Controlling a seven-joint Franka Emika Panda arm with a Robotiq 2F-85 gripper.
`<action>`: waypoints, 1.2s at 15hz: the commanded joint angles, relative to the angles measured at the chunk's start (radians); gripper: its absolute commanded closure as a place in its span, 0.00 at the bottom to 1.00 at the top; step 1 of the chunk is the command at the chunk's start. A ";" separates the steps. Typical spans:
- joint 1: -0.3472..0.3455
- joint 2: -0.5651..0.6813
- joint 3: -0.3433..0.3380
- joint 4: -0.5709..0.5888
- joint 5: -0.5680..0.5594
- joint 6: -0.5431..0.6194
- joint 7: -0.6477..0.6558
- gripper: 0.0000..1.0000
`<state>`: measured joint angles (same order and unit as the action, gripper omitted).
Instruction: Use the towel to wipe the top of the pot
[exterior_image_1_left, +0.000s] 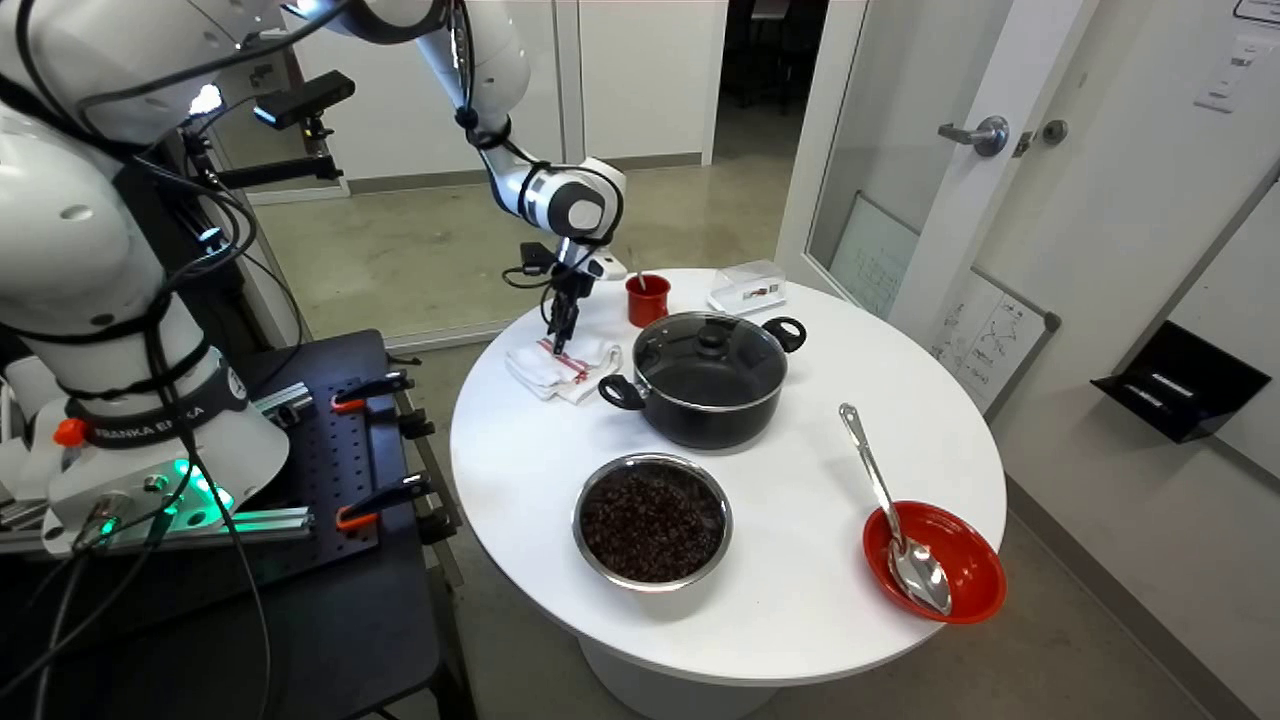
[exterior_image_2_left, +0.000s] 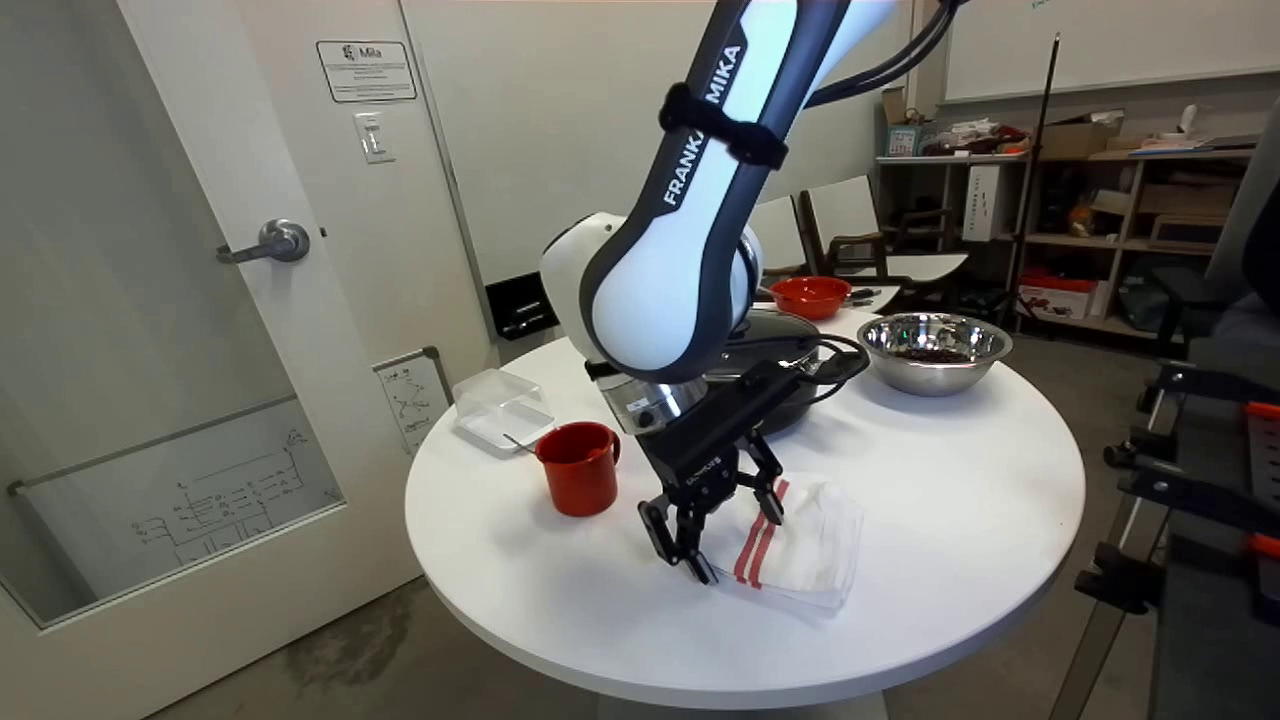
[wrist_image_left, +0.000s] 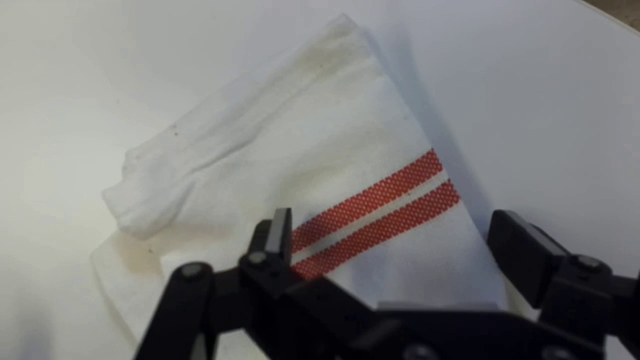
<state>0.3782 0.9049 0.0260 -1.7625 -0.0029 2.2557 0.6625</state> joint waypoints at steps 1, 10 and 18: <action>0.006 0.021 -0.010 0.031 -0.011 -0.041 -0.016 0.27; 0.013 0.030 -0.016 0.042 -0.029 -0.086 -0.013 0.93; -0.049 -0.020 0.083 0.020 0.092 0.064 -0.061 0.97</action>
<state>0.3714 0.9075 0.0506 -1.7375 0.0111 2.2409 0.6572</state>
